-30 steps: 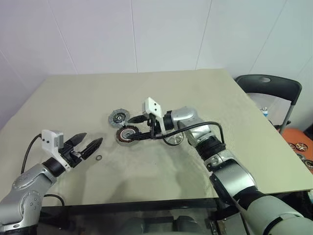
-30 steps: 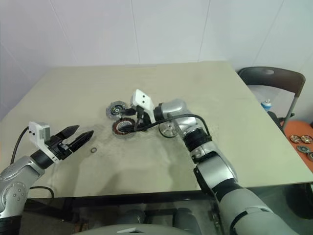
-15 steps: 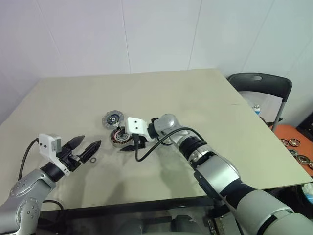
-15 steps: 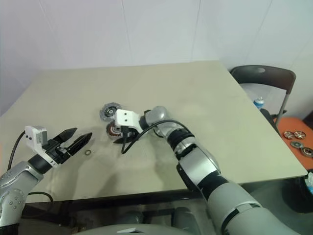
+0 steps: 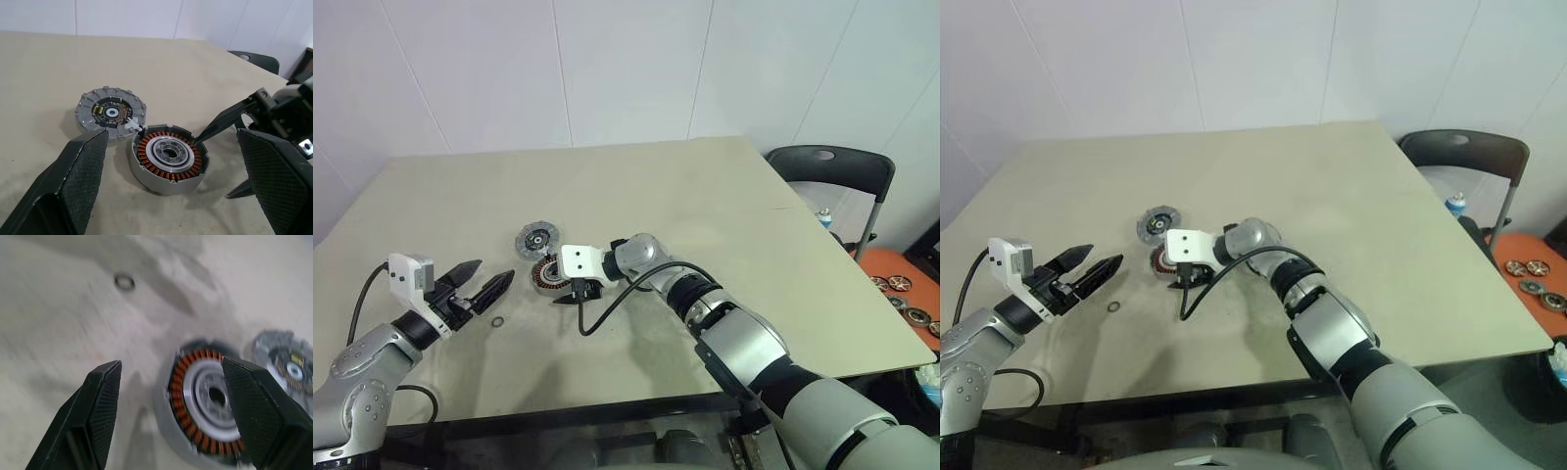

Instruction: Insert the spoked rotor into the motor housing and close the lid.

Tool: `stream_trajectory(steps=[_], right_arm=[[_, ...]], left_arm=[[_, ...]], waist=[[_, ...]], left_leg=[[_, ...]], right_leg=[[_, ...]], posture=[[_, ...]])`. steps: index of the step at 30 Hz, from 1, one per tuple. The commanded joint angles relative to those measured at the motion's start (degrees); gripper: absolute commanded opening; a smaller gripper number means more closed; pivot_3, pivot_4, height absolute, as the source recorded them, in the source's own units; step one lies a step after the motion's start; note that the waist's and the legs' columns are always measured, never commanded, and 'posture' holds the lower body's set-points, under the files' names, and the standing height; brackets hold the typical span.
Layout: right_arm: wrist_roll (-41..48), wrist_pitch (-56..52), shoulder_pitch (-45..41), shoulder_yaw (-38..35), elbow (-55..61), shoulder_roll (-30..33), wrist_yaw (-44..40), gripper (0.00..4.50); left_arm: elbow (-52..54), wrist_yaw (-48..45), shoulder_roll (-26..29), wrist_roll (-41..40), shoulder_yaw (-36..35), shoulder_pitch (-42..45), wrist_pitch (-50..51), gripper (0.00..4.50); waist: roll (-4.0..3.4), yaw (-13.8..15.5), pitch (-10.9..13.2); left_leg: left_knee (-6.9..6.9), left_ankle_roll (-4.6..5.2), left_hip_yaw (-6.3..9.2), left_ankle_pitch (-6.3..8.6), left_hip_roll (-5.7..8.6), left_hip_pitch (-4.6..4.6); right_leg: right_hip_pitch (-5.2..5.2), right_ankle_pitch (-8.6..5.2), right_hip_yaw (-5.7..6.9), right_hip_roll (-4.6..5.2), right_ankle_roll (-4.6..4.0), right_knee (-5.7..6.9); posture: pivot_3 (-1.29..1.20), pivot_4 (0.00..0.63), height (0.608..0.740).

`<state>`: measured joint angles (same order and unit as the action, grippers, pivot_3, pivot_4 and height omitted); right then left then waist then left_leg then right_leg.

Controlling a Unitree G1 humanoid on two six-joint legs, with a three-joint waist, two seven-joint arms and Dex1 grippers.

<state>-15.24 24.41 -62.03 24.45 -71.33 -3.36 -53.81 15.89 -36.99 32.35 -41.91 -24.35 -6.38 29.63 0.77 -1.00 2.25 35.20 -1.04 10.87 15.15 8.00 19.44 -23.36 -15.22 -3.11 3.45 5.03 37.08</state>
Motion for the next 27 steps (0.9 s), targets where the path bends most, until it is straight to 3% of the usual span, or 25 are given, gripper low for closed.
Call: stream_trajectory(steps=[1, 9, 14, 20, 27], right_arm=[[-3.33, 2.59, -0.96, 1.36, -0.53, -0.27, 3.37, 3.43], [-6.95, 3.23, -1.39, 2.43, -1.86, -0.79, 4.72, 3.43], [-8.0, 3.84, -1.01, 2.25, -1.96, -0.88, 5.12, 4.48], [-10.03, 3.78, -1.32, 2.63, -1.94, -1.35, 10.44, 4.48], [-7.87, 2.54, -2.95, 0.31, -1.56, -2.4, 7.21, 4.48]], left_arm=[[1.93, 0.57, -0.22, -0.56, -0.61, 0.29, -0.16, 4.47], [2.91, 1.74, -1.17, -0.73, -0.77, -0.78, -0.02, 4.47], [3.32, 2.15, -1.48, -0.74, -0.76, -1.23, -0.09, 4.5], [3.09, 2.93, -2.18, -0.41, -0.49, -1.19, -0.39, 4.5], [2.15, 3.06, -2.18, -0.17, -0.29, -0.45, -0.44, 4.5]], waist=[[0.01, -0.01, -0.01], [0.02, 0.02, -0.01], [0.01, 0.01, -0.01], [0.01, 0.04, -0.01], [0.01, 0.01, -0.01]], left_leg=[[-0.02, -0.01, 0.0, 0.0, -0.01, 0.01], [-0.02, -0.02, 0.0, -0.01, -0.03, 0.0], [-0.02, -0.03, 0.0, -0.01, -0.03, 0.0], [-0.02, -0.04, 0.01, -0.02, -0.04, -0.01], [-0.02, -0.05, 0.01, -0.02, -0.04, -0.01]], right_leg=[[0.0, 0.0, 0.0, -0.01, 0.0, 0.0], [0.01, 0.0, 0.0, -0.02, 0.0, 0.0], [0.02, 0.0, 0.0, -0.03, 0.0, 0.0], [0.02, 0.0, 0.0, -0.05, -0.01, 0.01], [0.02, 0.0, 0.0, -0.05, -0.01, 0.01]], posture=[[0.0, 0.0, 0.74], [0.0, 0.0, 0.74], [0.0, 0.0, 0.74], [0.0, 0.0, 0.74], [0.0, 0.0, 0.74]])
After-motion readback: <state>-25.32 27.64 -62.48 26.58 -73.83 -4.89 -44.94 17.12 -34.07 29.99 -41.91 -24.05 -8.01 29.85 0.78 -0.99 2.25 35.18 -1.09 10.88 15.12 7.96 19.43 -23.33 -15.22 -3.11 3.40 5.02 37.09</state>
